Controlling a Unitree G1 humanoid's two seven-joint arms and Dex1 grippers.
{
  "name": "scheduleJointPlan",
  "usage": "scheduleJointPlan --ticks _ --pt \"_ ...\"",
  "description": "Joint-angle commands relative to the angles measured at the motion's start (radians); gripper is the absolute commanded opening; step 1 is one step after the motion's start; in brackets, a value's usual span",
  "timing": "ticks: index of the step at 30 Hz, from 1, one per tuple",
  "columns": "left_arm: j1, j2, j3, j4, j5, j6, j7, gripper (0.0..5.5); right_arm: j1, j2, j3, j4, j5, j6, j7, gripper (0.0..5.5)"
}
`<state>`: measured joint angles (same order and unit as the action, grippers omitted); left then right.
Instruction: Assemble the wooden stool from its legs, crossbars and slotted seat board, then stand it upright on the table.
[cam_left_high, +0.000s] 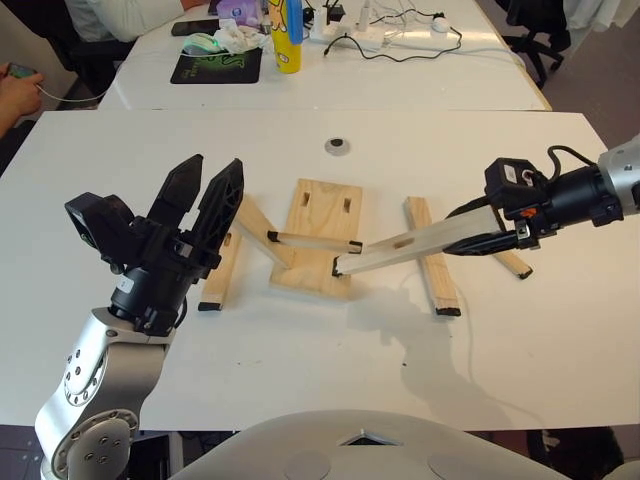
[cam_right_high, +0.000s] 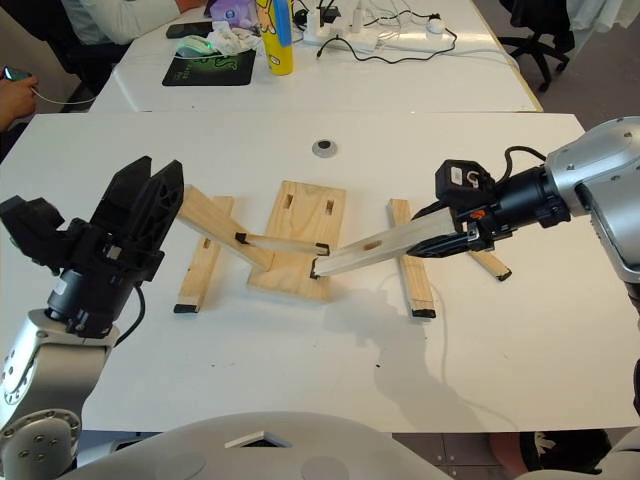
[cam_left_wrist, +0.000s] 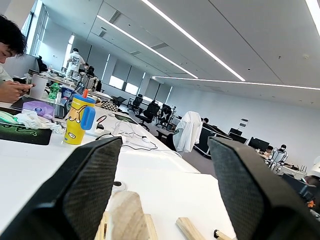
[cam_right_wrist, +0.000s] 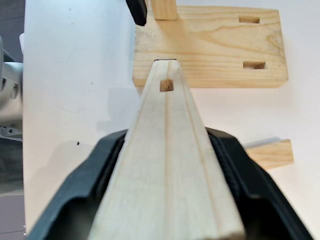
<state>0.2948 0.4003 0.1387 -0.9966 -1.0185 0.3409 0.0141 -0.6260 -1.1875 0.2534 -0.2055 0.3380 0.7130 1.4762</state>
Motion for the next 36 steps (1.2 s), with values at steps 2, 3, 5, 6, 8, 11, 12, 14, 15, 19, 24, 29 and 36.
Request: scheduleJointPlan --ticks 2,3,5,6,8,11,12,14,15,19,24,29,36 --pt "0.004 -0.015 -0.016 -0.011 0.028 -0.005 0.011 3.18 -0.110 0.021 0.052 0.101 -0.094 -0.104 0.058 2.06" --pt "0.003 -0.017 -0.019 -0.010 0.032 -0.006 0.011 3.18 -0.127 0.028 0.063 0.124 -0.114 -0.133 0.072 2.06" --pt "0.006 -0.024 -0.024 -0.012 0.039 -0.008 0.013 3.18 -0.165 0.042 0.081 0.172 -0.145 -0.186 0.103 2.06" --pt "0.007 -0.027 -0.026 -0.012 0.042 -0.009 0.013 3.18 -0.183 0.049 0.090 0.195 -0.159 -0.213 0.117 2.06" --pt "0.010 -0.033 -0.031 -0.014 0.049 -0.011 0.013 3.18 -0.224 0.057 0.118 0.236 -0.170 -0.265 0.134 2.06" --pt "0.012 -0.041 -0.038 -0.016 0.059 -0.011 0.015 3.18 -0.286 0.054 0.178 0.281 -0.162 -0.317 0.138 2.06" --pt "0.013 -0.044 -0.041 -0.018 0.063 -0.011 0.017 3.18 -0.302 0.051 0.199 0.297 -0.162 -0.335 0.138 2.06" --pt "0.017 -0.049 -0.046 -0.022 0.070 -0.013 0.020 3.18 -0.325 0.043 0.239 0.322 -0.160 -0.367 0.138 2.06" --pt "0.019 -0.053 -0.049 -0.023 0.076 -0.015 0.022 3.18 -0.343 0.045 0.264 0.342 -0.162 -0.389 0.138 2.06" --pt "0.026 -0.067 -0.064 -0.024 0.096 -0.022 0.026 3.18 -0.437 0.080 0.360 0.431 -0.169 -0.452 0.138 2.06" --pt "0.024 -0.077 -0.072 -0.019 0.110 -0.022 0.027 3.18 -0.580 0.126 0.491 0.528 -0.145 -0.538 0.138 2.06" --pt "0.029 -0.090 -0.083 -0.018 0.128 -0.025 0.028 3.18 -0.702 0.143 0.607 0.571 -0.081 -0.570 0.138 2.06" --pt "0.040 -0.116 -0.110 -0.026 0.169 -0.035 0.034 3.18 -0.752 0.129 0.678 0.655 -0.058 -0.593 0.138 2.06"
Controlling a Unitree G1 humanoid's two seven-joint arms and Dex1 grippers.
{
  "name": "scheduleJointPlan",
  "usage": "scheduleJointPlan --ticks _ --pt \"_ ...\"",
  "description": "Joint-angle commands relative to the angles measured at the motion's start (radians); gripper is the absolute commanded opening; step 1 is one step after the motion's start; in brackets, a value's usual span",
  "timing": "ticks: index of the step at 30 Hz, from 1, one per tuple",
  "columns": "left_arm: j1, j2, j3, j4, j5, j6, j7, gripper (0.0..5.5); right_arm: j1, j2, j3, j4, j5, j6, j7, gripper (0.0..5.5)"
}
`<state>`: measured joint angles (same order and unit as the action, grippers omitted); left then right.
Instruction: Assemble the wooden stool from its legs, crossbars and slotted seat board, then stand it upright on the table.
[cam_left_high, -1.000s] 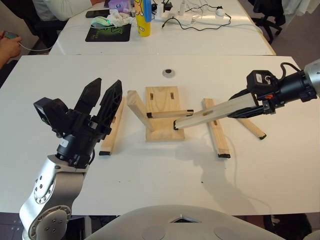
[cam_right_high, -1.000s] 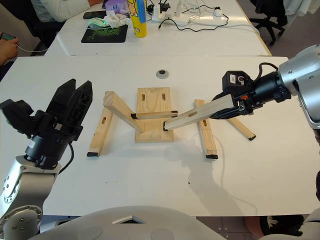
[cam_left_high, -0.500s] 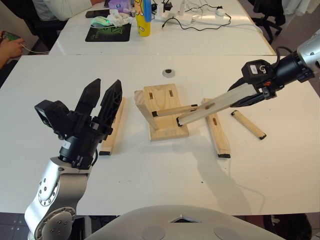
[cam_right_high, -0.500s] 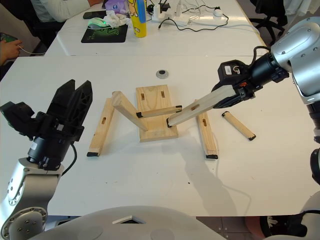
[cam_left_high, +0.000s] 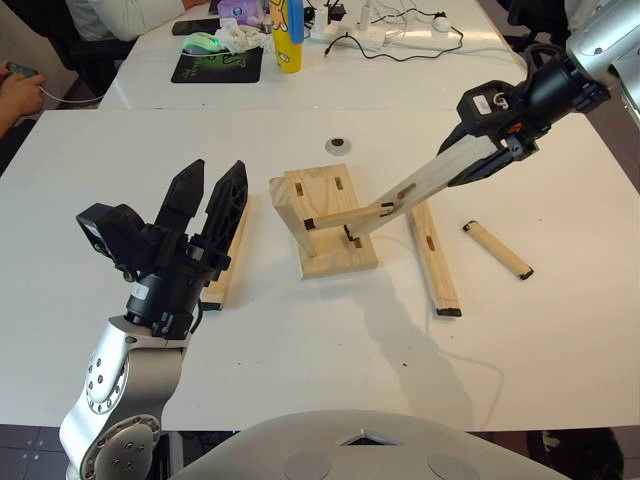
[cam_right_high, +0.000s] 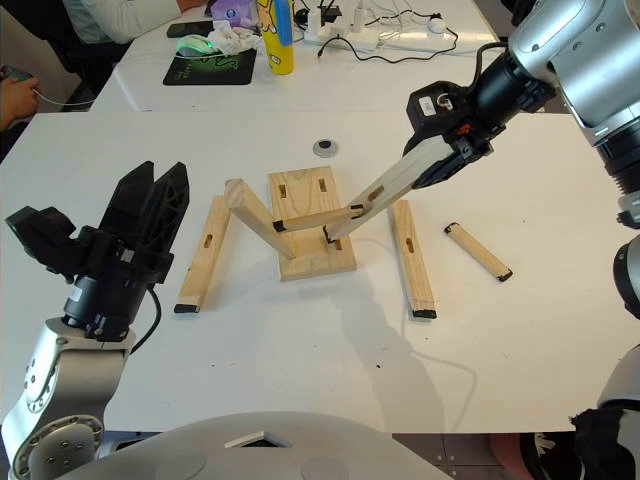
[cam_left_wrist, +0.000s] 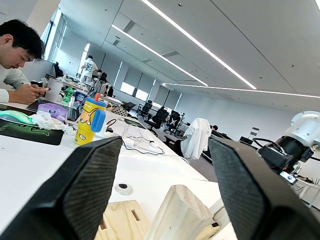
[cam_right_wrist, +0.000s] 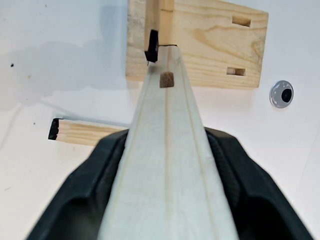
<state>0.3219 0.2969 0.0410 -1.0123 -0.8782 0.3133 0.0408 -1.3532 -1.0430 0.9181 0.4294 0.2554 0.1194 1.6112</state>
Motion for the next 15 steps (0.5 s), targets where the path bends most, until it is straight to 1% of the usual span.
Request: scheduleJointPlan --ticks 1,3,7,10,12,15 --pt "0.010 -0.016 -0.014 -0.008 0.034 -0.009 0.008 3.18 -0.018 -0.012 0.000 0.041 0.015 -0.001 0.003 2.06" --pt "0.003 -0.020 -0.014 -0.002 0.037 -0.009 0.005 3.18 0.005 0.005 -0.047 0.085 -0.006 0.001 0.003 2.06" --pt "-0.034 0.010 0.021 0.018 0.004 0.009 -0.004 3.18 0.043 0.085 -0.212 0.110 0.026 0.140 -0.001 2.06" --pt "-0.074 0.044 0.062 0.034 -0.041 0.027 -0.004 3.18 0.077 0.088 -0.296 0.030 0.085 0.228 0.002 2.06" --pt "-0.111 0.068 0.085 0.050 -0.069 0.042 -0.001 3.18 0.088 0.117 -0.374 -0.009 0.124 0.312 -0.001 2.06" --pt "-0.169 0.109 0.113 0.064 -0.120 0.068 0.000 3.18 0.127 0.155 -0.469 -0.075 0.147 0.381 -0.053 2.06"
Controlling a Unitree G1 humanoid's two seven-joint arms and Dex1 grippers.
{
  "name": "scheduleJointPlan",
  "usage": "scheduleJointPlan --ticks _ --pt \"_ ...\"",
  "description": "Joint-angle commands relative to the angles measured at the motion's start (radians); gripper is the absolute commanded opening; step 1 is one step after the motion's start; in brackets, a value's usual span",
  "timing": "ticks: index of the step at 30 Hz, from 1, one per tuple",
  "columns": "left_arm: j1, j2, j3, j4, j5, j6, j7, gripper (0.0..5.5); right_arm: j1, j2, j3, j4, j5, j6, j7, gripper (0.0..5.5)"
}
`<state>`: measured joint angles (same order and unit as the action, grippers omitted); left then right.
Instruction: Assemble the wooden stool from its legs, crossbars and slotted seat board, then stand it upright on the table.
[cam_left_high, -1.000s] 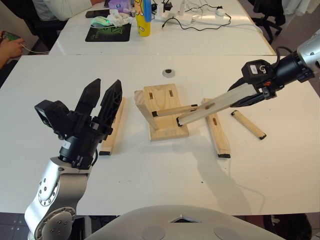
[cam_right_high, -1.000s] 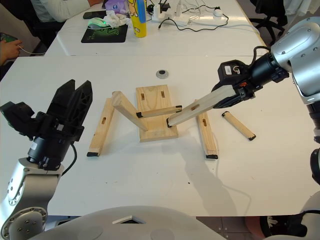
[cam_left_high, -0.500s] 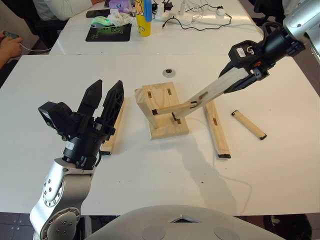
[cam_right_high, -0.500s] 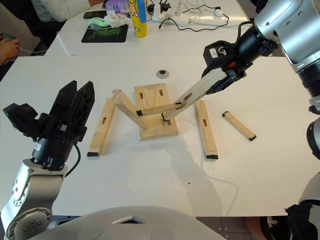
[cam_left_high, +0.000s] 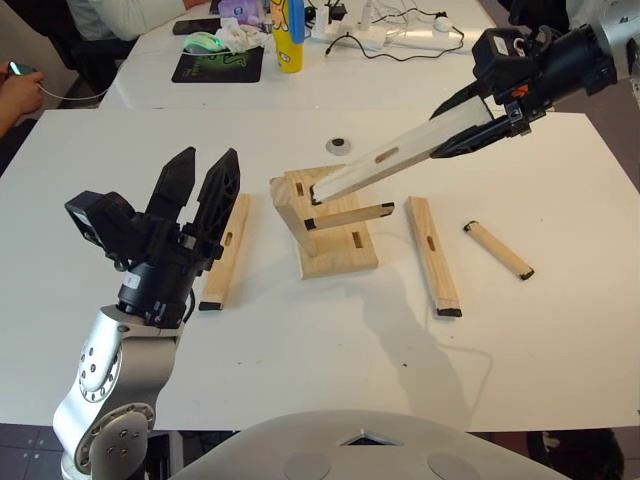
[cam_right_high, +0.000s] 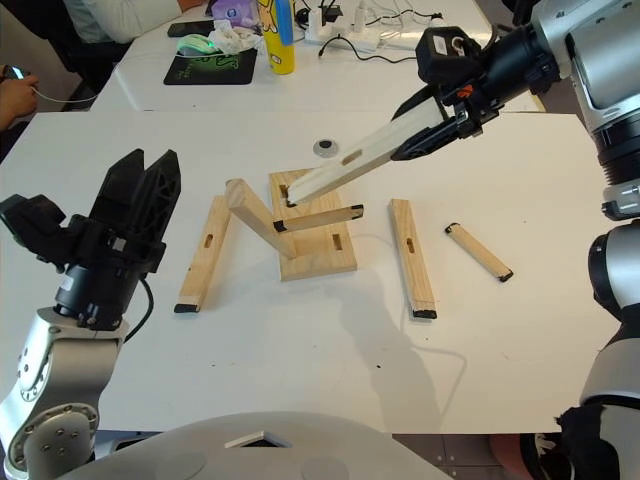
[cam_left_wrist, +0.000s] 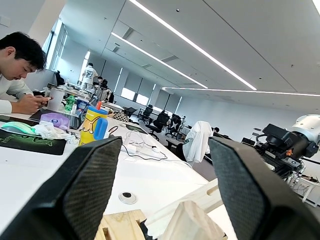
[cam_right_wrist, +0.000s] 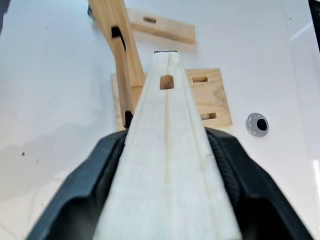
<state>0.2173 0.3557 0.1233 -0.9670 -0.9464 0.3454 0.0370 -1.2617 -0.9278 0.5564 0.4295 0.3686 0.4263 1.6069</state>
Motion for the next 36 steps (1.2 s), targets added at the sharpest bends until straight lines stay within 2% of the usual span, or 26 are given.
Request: scheduleJointPlan --ticks 1,8,19,36 --pt "-0.084 0.062 0.037 0.020 -0.069 0.043 0.005 3.18 0.050 0.055 -0.136 -0.102 0.042 0.104 -0.074 2.06" --pt "-0.169 0.122 0.063 0.054 -0.161 0.085 0.010 3.18 0.103 0.174 -0.305 -0.243 0.130 0.265 -0.210 2.06" --pt "-0.172 0.163 0.104 0.083 -0.222 0.100 0.006 3.18 0.167 0.180 -0.407 -0.387 0.200 0.359 -0.222 2.06" --pt "-0.143 0.170 0.104 0.112 -0.230 0.111 -0.014 3.18 0.139 0.274 -0.553 -0.462 0.365 0.536 -0.378 2.06"
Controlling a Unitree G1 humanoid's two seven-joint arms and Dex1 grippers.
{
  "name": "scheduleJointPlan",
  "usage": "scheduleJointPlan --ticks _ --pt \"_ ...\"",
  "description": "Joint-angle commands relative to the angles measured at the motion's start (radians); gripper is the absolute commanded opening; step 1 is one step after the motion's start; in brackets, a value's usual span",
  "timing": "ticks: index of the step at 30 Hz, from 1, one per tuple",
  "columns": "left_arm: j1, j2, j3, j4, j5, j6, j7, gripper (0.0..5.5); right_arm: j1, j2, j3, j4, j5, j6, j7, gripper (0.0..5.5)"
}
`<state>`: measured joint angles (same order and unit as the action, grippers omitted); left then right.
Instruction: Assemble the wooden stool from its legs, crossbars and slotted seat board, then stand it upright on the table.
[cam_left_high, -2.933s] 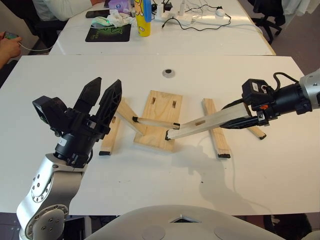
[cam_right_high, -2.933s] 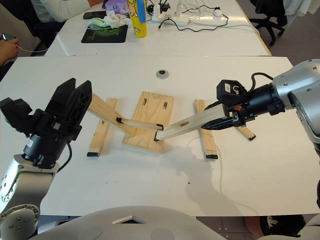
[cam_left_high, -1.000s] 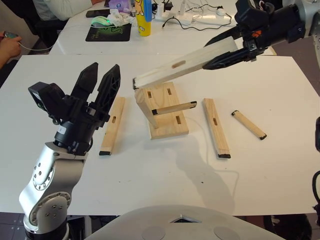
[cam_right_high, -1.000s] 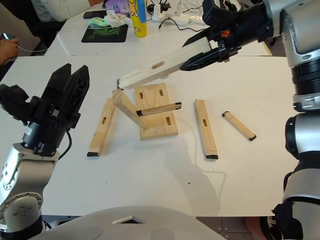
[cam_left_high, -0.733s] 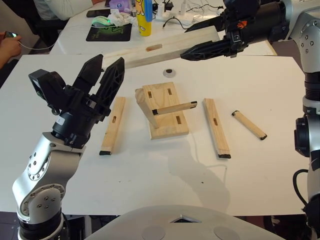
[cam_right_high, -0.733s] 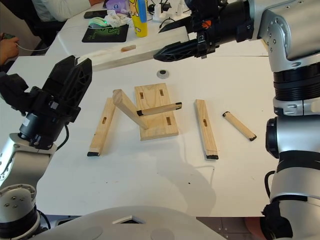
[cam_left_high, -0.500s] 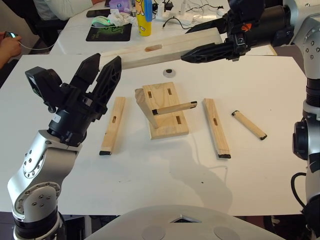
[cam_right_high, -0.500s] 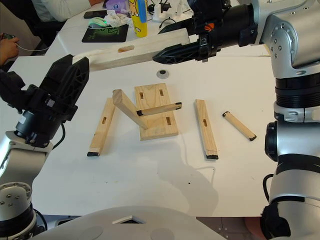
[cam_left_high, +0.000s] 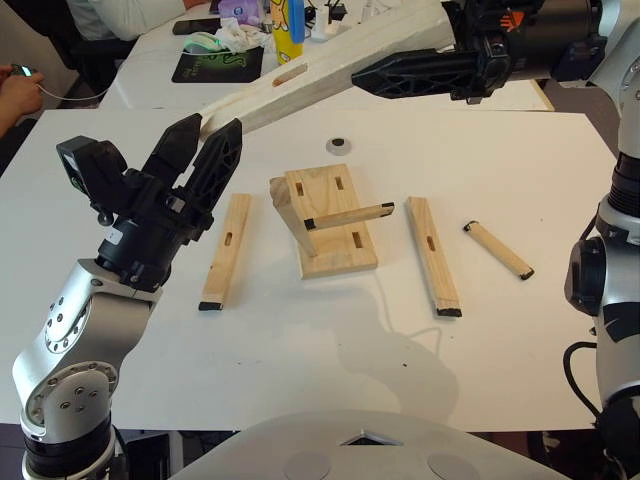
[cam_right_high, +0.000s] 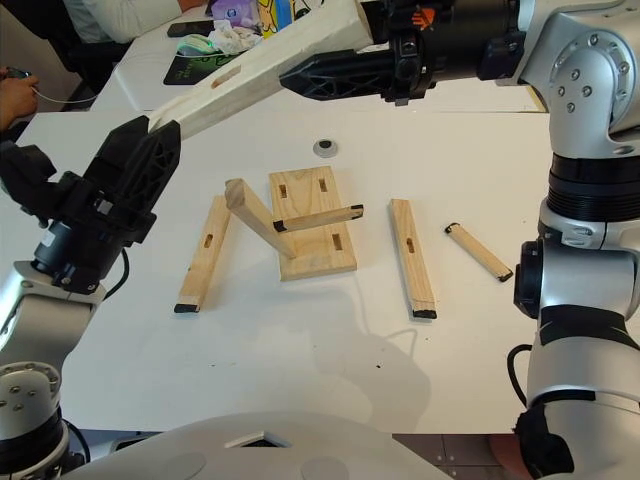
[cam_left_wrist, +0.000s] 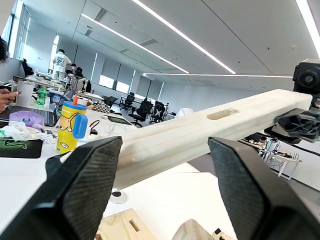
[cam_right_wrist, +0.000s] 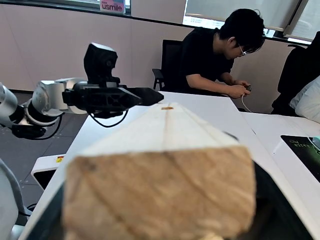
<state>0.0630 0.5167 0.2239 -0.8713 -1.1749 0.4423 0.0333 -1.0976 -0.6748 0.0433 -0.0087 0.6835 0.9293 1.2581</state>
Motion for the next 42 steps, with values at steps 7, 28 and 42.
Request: scheduleJointPlan --ticks 7,28,42 --pt "0.024 0.009 0.007 0.018 -0.003 0.014 -0.019 3.18 -0.050 0.063 -0.093 -0.006 0.089 0.064 -0.123 2.06" --pt "0.075 0.003 0.036 0.001 0.000 0.009 0.000 3.18 -0.108 -0.302 0.462 0.641 -0.336 -0.797 0.356 2.06" --pt "0.091 0.001 0.027 0.023 0.002 0.019 -0.017 3.18 -0.013 -0.411 0.566 0.438 -0.108 -0.708 0.356 2.06"
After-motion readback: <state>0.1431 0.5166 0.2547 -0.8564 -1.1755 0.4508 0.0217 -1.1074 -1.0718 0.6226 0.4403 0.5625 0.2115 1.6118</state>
